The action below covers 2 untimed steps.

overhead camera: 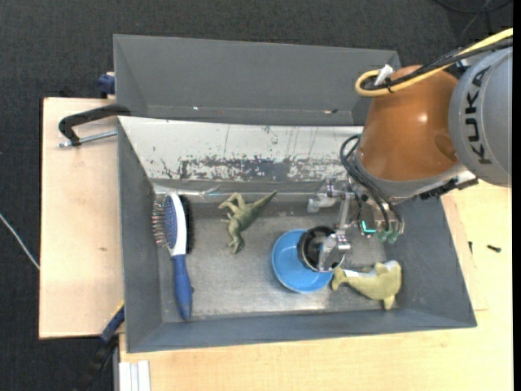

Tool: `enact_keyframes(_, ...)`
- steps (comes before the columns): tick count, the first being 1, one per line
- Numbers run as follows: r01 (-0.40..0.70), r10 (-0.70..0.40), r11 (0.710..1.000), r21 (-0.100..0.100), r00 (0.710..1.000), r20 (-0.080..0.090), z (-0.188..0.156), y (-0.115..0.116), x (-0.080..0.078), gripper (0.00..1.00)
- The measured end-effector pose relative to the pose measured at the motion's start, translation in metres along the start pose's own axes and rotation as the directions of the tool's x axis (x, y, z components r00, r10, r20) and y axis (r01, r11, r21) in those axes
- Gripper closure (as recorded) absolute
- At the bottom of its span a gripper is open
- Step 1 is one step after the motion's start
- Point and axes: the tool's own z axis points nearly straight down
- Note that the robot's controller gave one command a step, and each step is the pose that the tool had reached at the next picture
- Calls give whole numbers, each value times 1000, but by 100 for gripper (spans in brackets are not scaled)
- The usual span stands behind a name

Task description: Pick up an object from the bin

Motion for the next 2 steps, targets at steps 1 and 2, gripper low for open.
enact_keyframes(1,-173,173,985,-2,985,13,98,12,-55,0)
enact_keyframes(2,208,-208,978,3,978,29,109,17,-22,0)
